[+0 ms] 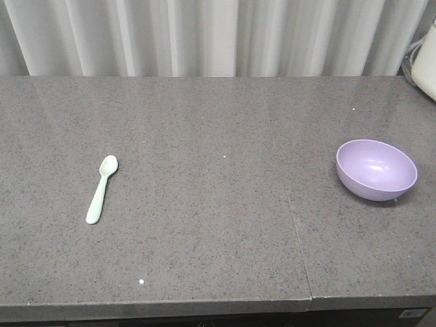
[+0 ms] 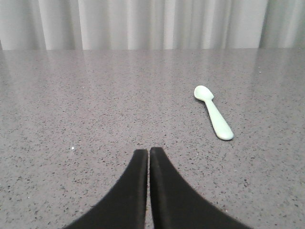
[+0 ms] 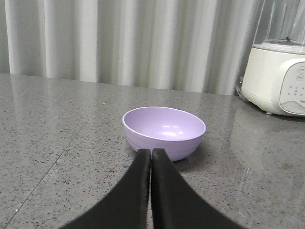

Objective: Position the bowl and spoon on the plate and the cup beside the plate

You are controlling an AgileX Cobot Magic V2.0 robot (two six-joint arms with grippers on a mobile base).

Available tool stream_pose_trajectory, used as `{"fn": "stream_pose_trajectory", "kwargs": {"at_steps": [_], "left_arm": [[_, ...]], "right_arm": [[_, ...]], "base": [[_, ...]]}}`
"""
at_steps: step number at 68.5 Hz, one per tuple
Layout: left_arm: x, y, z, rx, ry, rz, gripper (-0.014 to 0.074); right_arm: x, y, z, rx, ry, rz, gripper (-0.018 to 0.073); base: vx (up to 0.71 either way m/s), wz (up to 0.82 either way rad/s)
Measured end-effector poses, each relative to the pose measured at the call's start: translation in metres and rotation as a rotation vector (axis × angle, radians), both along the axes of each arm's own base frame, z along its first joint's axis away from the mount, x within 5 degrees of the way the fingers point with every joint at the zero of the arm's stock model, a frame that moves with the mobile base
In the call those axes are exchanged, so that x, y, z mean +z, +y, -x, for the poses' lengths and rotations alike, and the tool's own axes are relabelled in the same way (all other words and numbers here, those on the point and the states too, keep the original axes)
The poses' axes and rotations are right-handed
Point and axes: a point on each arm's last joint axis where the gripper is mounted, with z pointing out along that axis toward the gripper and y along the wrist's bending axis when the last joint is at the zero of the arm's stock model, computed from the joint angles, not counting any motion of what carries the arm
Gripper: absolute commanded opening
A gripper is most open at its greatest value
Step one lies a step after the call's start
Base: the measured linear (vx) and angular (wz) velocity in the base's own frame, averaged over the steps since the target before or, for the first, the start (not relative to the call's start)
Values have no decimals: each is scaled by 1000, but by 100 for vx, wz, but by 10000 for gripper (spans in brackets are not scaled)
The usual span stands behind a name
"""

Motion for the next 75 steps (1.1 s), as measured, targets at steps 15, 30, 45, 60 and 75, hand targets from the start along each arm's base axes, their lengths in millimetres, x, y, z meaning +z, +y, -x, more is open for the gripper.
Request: {"fn": "stream_pose_trajectory", "kwargs": {"at_steps": [15, 30, 45, 60, 75], "left_arm": [[0, 0, 0, 0, 0, 0, -6], [0, 0, 0, 0, 0, 0, -6], [0, 0, 0, 0, 0, 0, -6], [0, 0, 0, 0, 0, 0, -6], [0, 0, 0, 0, 0, 0, -6]], "right_arm": [[0, 0, 0, 0, 0, 0, -6], [0, 0, 0, 0, 0, 0, -6], [0, 0, 0, 0, 0, 0, -6], [0, 0, 0, 0, 0, 0, -6], [0, 0, 0, 0, 0, 0, -6]], "base": [[3, 0], [2, 0], [1, 0], [0, 0], [0, 0]]}}
